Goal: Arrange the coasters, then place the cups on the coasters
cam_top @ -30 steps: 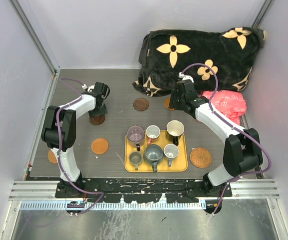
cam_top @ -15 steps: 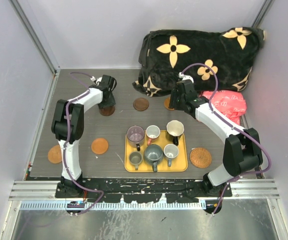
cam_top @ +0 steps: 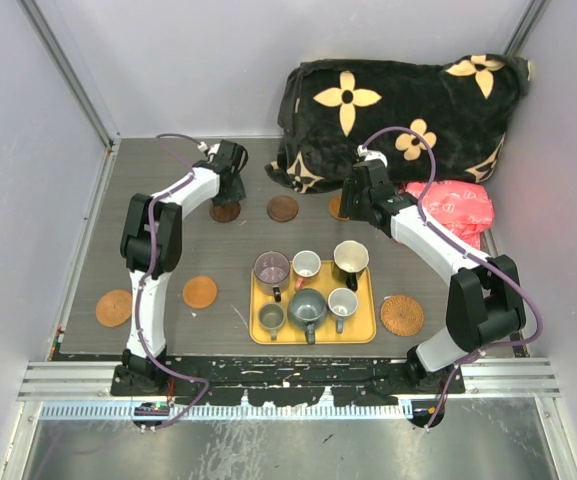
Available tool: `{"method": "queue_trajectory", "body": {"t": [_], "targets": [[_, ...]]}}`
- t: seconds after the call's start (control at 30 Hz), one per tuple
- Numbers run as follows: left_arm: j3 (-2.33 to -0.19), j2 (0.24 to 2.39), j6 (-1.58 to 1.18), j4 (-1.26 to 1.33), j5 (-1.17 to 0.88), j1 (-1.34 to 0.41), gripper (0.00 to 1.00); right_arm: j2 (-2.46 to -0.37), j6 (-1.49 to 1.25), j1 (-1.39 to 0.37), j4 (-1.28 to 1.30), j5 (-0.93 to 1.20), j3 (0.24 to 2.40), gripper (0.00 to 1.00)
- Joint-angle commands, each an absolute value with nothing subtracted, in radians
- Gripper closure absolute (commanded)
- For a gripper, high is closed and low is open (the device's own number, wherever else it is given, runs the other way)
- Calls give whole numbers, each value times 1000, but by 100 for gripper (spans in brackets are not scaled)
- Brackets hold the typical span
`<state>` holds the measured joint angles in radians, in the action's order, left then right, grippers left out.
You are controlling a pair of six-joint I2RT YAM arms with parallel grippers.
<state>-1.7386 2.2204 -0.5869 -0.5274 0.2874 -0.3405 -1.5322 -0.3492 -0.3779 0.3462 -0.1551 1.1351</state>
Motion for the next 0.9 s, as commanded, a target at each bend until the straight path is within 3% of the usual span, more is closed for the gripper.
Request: {"method": "queue_trajectory", "body": {"t": [0.0, 0.6, 0.87], "targets": [[-1742, 2277, -607, -565, 217, -361, 52, -1522, -336, -383, 334, -173, 1166, 50], [-1674, 2101, -594, -547, 288, -362, 50, -1509, -345, -383, 325, -163, 1149, 50], [-1489, 1916, -614, -553, 349, -337, 49, -1486, -340, -383, 323, -165, 1132, 50]]}}
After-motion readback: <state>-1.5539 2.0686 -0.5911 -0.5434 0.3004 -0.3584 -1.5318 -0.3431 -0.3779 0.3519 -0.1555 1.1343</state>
